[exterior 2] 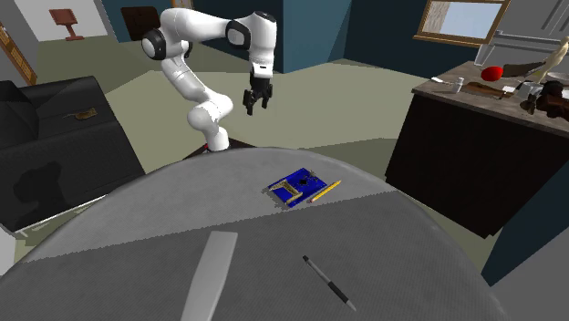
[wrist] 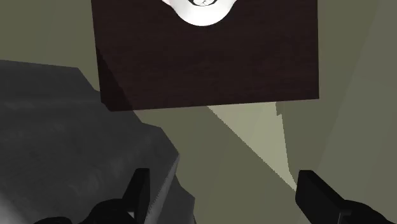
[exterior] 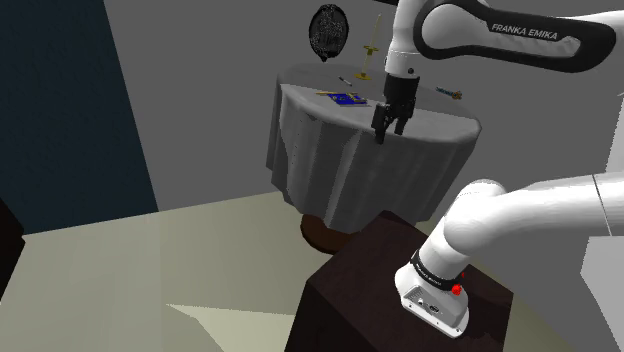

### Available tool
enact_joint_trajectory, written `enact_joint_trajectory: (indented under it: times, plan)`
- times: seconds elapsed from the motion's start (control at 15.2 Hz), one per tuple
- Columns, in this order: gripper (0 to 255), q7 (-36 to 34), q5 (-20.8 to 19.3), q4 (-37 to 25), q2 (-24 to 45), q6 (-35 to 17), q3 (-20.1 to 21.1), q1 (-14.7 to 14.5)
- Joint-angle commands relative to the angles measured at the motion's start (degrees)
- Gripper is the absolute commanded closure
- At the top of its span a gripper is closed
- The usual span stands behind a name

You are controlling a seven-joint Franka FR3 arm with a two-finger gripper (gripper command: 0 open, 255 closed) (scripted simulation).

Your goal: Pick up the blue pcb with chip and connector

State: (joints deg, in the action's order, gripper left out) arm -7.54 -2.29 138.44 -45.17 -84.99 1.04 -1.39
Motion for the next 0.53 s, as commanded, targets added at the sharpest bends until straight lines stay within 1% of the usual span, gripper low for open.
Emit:
enact_joint_trajectory:
  times: [0.0,0.46]
  plan:
    - [0,0.0,0.0,0.0,0.0,0.0,0.0,0.0]
    - [0,0.62,-1.89,-10.3,15.2,-5.41,-3.01,2.5]
